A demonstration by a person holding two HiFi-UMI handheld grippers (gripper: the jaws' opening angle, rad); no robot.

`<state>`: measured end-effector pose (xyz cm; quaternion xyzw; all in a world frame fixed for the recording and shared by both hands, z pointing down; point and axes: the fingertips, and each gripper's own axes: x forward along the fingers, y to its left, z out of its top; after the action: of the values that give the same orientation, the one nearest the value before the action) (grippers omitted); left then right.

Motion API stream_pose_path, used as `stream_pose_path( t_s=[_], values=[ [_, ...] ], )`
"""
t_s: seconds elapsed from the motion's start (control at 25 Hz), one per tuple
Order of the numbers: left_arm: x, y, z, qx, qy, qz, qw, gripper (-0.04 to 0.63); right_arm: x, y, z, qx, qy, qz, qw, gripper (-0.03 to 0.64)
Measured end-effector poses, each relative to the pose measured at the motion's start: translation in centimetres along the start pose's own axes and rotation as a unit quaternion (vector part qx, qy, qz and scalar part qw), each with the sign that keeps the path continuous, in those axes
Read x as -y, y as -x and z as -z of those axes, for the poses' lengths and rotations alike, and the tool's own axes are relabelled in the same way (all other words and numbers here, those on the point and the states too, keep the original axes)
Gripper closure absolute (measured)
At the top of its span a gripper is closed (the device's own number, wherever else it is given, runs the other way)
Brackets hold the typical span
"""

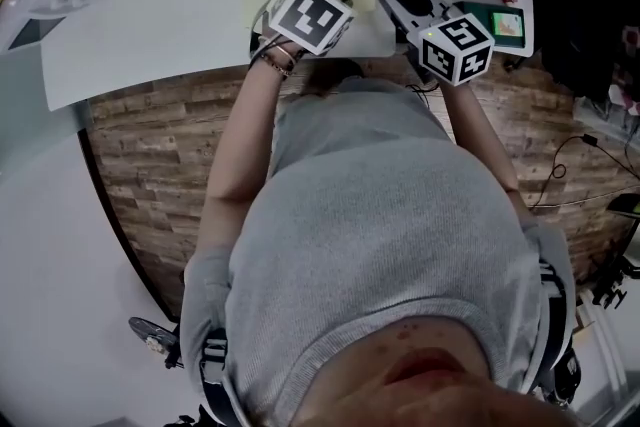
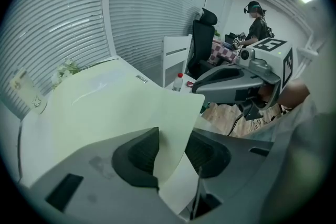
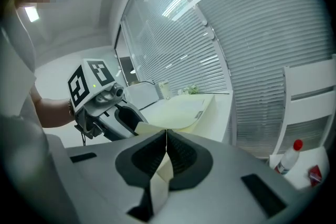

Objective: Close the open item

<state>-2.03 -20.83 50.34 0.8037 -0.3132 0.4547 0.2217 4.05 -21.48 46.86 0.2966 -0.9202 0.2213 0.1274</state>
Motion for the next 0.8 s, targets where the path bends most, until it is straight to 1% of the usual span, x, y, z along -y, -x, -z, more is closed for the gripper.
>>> stream_pose_path(
  t_s=[0.08, 0.2, 0.44, 0.52, 0.6, 0.72, 0.8],
  values=[
    [0.5, -0.1, 0.2, 0.004, 0.007, 0.012, 0.9999, 0.439, -0.1, 0.3, -0.3, 0.003, 0.002, 0.001, 1.000, 0.553],
    [1.5, -0.3, 0.1, 0.021, 0.017, 0.037, 0.9990, 0.419, -0.1, 0.6, -0.7, 0.009, 0.003, 0.004, 1.000, 0.554],
    [2.0, -0.1, 0.2, 0.034, 0.009, 0.044, 0.9984, 0.388, -0.2, 1.1, -1.1, 0.010, 0.011, 0.004, 1.000, 0.553],
    [2.4, 0.0, 0.2, 0.040, 0.008, 0.055, 0.9977, 0.377, -0.3, 1.2, -1.1, 0.010, 0.012, 0.004, 1.000, 0.552],
    [3.0, 0.0, 0.2, 0.048, 0.010, 0.074, 0.9961, 0.371, -0.4, 1.1, -1.1, 0.011, 0.013, 0.003, 1.000, 0.552],
    [3.3, -0.1, 0.0, 0.071, 0.022, 0.084, 0.9937, 0.370, -0.8, 1.0, -1.2, 0.010, 0.016, 0.002, 1.000, 0.552],
    [3.3, -0.1, 0.0, 0.086, 0.045, 0.093, 0.9909, 0.376, -1.0, 1.0, -1.3, 0.010, 0.020, 0.003, 1.000, 0.552]
  ],
)
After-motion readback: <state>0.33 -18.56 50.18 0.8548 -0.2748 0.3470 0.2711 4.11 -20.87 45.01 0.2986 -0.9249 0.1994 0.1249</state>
